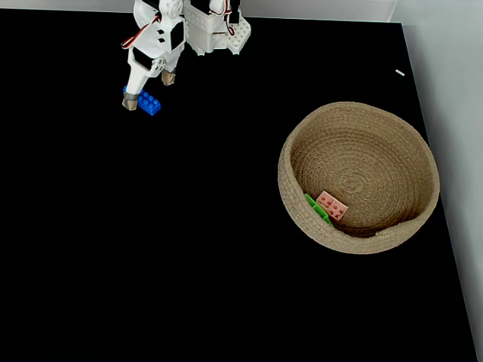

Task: Place the lego blocks in the tray

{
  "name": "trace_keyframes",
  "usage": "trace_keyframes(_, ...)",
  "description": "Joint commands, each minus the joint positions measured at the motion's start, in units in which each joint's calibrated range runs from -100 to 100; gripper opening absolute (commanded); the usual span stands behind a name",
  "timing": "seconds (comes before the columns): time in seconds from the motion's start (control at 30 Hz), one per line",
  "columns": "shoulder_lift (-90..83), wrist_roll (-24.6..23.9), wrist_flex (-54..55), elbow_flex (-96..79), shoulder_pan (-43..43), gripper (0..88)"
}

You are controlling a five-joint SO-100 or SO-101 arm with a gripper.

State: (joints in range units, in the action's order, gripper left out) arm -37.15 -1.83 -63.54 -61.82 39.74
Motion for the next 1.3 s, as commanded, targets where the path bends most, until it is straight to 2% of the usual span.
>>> trace_keyframes(0.0,-3.5,0.4,3.3,-1.0,1.1,39.0)
trace_keyframes(0.53,-0.1,1.1,12.3,-6.4,3.1,38.5)
trace_keyframes(0.67,0.8,1.5,13.5,-7.0,3.2,34.6)
trace_keyframes(0.8,1.1,0.4,14.3,-7.0,3.0,38.5)
trace_keyframes(1.07,-0.1,0.6,14.3,-8.1,3.5,37.8)
trace_keyframes(1.13,-0.5,0.7,14.3,-8.4,3.7,36.6)
trace_keyframes(1.27,-0.6,0.6,14.3,-8.8,3.7,27.9)
